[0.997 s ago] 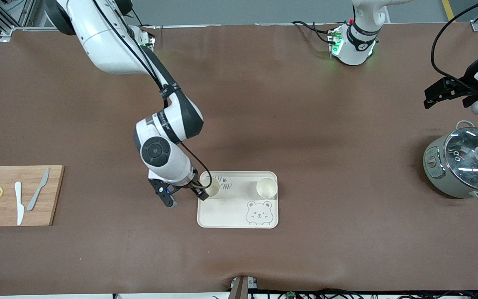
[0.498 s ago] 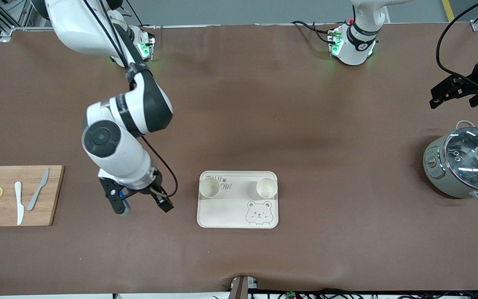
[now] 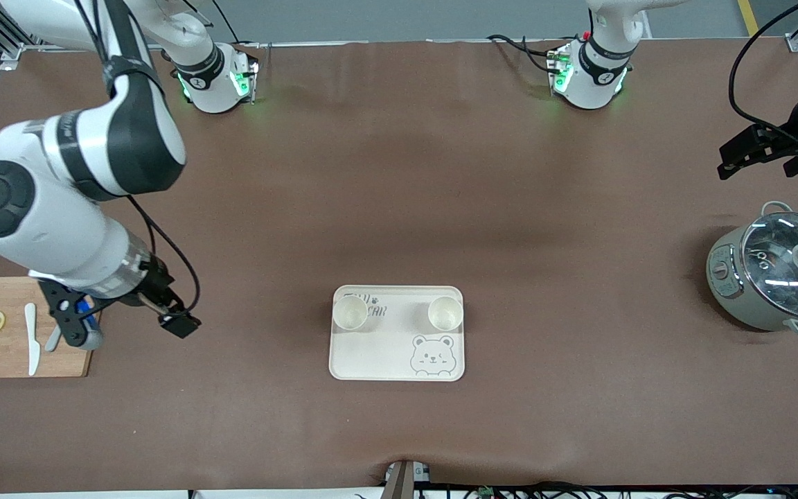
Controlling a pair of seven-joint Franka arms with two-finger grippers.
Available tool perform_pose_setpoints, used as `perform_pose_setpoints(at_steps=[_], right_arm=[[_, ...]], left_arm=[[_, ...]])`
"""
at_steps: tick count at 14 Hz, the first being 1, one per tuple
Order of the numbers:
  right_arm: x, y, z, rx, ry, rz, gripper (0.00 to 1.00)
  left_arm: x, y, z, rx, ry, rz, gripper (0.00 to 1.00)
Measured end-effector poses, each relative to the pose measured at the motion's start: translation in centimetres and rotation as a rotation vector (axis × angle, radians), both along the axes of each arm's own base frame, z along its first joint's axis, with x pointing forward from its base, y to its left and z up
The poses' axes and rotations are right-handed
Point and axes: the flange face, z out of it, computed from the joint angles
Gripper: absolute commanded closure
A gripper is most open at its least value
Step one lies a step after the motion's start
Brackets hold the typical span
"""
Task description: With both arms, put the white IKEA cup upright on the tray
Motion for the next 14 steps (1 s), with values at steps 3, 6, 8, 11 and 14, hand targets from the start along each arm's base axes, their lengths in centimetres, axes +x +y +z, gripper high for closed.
perform_pose_setpoints(at_steps=[3,6,8,11,14], right_arm=[[-0.5,-1.8,1.5,0.001,-0.001,0.051,0.00],[-1.7,-5.2,3.5,0.003,0.003,0.168,0.00],[-3.3,-8.2,4.9,0.010,0.012,0.234,0.00],[-6.8,-11.1,6.7,0.017,0.023,0.328,0.00],[-9.9,-12.4,7.4,-0.023,0.043,0.513,0.00]], left_arm=[[-0.1,-0.6,0.2,0.001,-0.002,-0.011,0.00],[-0.9,-1.3,0.5,0.005,0.022,-0.023,0.00],[-1.5,-2.1,1.1,0.008,0.023,-0.035,0.00],[-2.2,-2.4,2.0,0.012,0.012,-0.040,0.00],[-2.4,-2.4,2.2,0.013,0.008,-0.038,0.00]])
